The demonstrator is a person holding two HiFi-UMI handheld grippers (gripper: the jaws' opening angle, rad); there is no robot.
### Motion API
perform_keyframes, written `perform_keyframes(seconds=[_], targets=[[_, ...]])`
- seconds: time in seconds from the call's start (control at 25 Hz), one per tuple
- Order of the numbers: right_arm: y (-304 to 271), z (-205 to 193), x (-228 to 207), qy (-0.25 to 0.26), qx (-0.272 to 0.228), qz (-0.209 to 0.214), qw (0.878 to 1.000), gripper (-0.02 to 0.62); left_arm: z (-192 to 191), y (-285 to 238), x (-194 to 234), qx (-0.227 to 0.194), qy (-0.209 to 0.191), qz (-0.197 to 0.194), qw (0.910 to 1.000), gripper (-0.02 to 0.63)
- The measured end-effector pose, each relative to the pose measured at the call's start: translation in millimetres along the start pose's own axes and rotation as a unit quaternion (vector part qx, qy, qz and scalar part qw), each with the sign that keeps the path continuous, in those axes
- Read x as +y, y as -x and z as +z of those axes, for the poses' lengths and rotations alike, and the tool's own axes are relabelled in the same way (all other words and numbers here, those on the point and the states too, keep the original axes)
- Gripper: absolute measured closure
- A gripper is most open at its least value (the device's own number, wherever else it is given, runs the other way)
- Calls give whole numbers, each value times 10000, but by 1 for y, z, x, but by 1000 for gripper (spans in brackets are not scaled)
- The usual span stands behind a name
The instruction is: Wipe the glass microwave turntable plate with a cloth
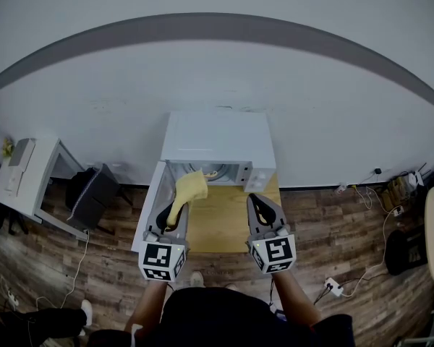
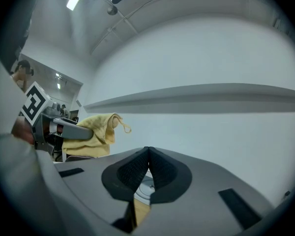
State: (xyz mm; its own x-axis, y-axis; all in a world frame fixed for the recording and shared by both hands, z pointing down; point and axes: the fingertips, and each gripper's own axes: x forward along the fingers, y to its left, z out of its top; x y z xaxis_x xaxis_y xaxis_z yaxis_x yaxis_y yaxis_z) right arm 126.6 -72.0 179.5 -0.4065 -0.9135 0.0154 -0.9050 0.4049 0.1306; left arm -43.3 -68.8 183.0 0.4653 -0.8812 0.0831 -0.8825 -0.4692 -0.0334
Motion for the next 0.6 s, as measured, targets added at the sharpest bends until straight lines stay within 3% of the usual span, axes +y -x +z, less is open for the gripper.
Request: perform_keyframes(seconds=[0.6], targets=[[-1,1,8,41,30,63,10000,586,2,9,1,-83,-22,45,10000,546]])
